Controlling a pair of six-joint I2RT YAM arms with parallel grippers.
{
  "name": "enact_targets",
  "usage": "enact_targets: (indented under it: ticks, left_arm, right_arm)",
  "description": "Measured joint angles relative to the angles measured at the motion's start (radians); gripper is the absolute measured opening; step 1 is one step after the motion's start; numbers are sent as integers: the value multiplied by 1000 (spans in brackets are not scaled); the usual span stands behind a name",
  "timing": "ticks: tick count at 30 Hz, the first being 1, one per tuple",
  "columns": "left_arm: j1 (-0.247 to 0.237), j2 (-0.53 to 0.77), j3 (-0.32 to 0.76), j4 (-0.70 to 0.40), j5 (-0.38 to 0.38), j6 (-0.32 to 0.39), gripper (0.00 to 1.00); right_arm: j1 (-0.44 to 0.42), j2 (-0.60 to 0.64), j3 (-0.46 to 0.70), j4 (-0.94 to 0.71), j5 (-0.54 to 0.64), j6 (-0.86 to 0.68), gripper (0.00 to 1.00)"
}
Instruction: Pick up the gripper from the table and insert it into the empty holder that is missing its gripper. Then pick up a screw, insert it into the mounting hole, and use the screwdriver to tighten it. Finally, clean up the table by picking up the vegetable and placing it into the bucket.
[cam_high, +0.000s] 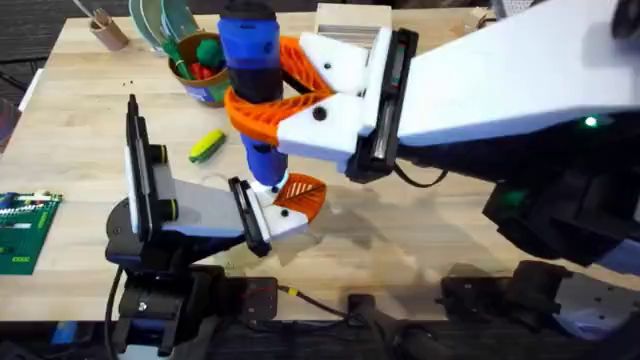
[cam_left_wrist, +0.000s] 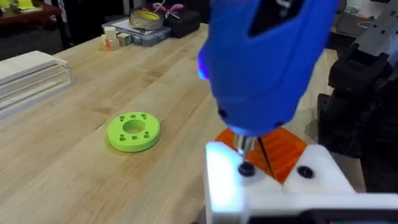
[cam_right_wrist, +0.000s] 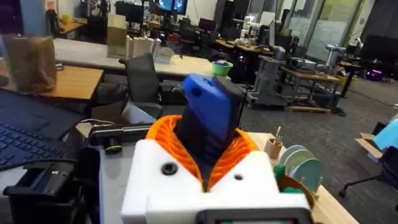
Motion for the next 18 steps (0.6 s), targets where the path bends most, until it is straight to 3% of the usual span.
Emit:
enact_targets:
  ticks: [18]
  left_arm:
    - [0, 0, 0, 0, 0, 0, 4]
  right_arm:
    - [0, 0, 0, -9, 0, 0, 28]
